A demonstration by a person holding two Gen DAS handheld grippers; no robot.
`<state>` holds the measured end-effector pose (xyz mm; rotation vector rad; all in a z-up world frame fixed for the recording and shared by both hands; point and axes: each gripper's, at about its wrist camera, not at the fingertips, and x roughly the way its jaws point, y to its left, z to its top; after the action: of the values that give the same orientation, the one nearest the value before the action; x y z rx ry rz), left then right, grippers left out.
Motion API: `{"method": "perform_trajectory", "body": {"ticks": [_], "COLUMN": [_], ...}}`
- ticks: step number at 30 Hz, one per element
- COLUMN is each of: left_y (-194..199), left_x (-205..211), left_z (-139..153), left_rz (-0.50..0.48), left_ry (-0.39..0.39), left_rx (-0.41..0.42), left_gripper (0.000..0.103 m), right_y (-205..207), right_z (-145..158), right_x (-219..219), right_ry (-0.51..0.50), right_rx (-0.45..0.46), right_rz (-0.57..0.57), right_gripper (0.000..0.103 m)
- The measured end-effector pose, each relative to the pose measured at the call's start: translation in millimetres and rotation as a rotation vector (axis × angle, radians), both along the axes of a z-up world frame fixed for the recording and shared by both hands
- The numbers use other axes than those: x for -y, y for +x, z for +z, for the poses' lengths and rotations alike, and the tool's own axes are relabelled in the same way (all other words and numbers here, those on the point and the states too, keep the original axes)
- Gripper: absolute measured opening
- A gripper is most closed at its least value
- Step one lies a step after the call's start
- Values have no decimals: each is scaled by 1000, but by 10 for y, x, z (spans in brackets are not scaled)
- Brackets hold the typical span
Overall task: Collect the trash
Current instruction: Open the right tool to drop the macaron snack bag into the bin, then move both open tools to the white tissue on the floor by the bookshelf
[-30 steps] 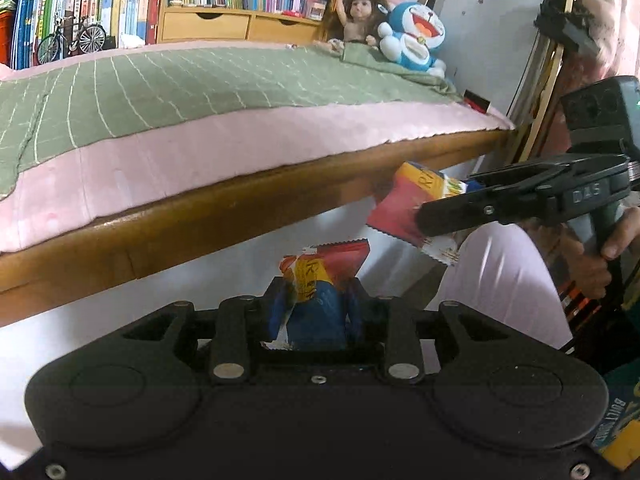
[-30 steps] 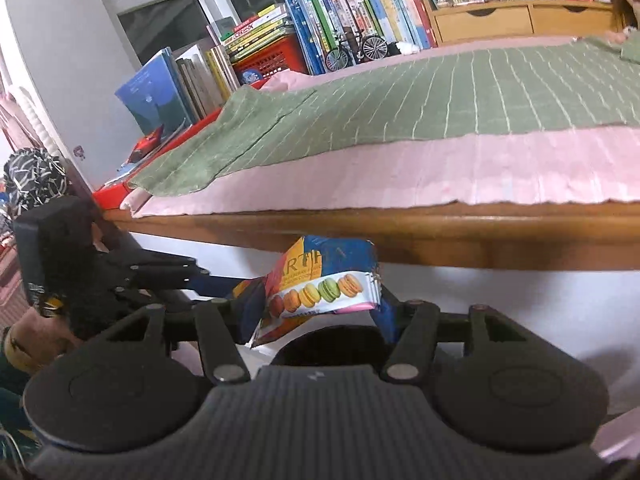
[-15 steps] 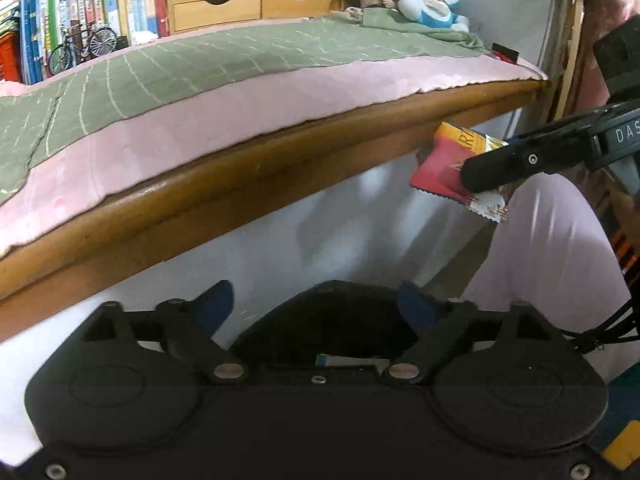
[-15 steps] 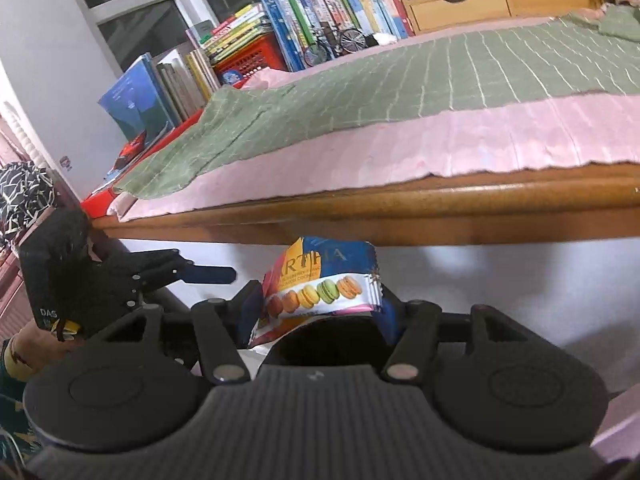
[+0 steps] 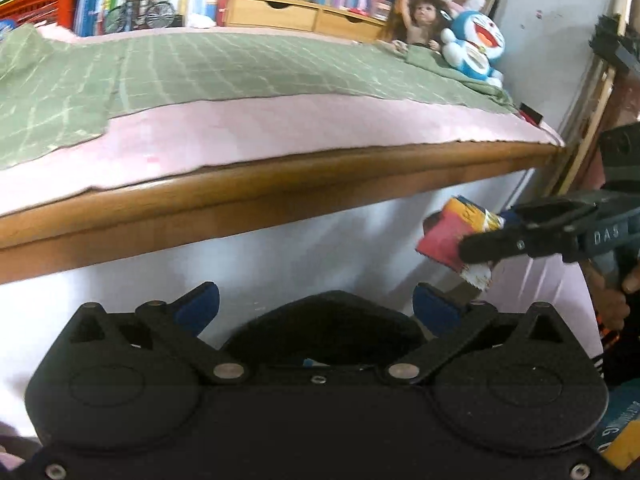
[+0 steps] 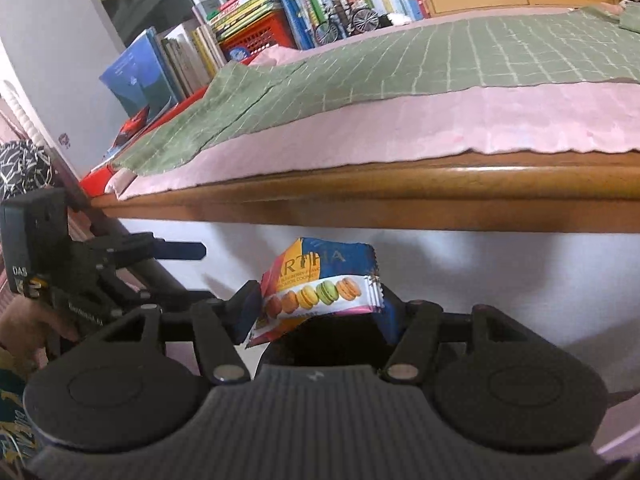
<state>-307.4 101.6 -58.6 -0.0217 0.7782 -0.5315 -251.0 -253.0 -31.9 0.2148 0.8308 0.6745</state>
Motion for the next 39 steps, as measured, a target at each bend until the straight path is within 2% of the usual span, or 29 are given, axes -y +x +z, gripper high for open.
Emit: {"method": "perform_trajectory", "body": {"ticks": [3,5,7,16,24,27,33,39], "left_y": [2,-11,-33,-93,-74,-67,13,156], "left_x": [-83,-109,-116,-90,-41,-5,94,123], "left_z": [-24,-39,-50,-66,-7,89,373,696], "left_rz": [31,46,55,49,26,0,-47,-40], "left_ry": [-30,-36,-39,-39,-44,-43,-28,-58], "left_rx": [-14,-18,-15,-18,-10,16,84,161], "left_gripper": [103,103,103,103,103,103,103,103], "right_y": [6,17,24,49,18,10,4,69], "right_z": [-7,-14,-22,-52,16,89,355,631], "right_x": [-62,-97,-128,-132,-116,-123,-133,-84], "right_ry": [-17,-37,-61,-47,-44,-56,-64,-11], "right_rx": [2,3,1,-47,-32,-17,68,134], "right_rz": [11,10,3,-28,-32,-26,-5,-21], "right_gripper": [76,93,102,103,103,103,103,103]}}
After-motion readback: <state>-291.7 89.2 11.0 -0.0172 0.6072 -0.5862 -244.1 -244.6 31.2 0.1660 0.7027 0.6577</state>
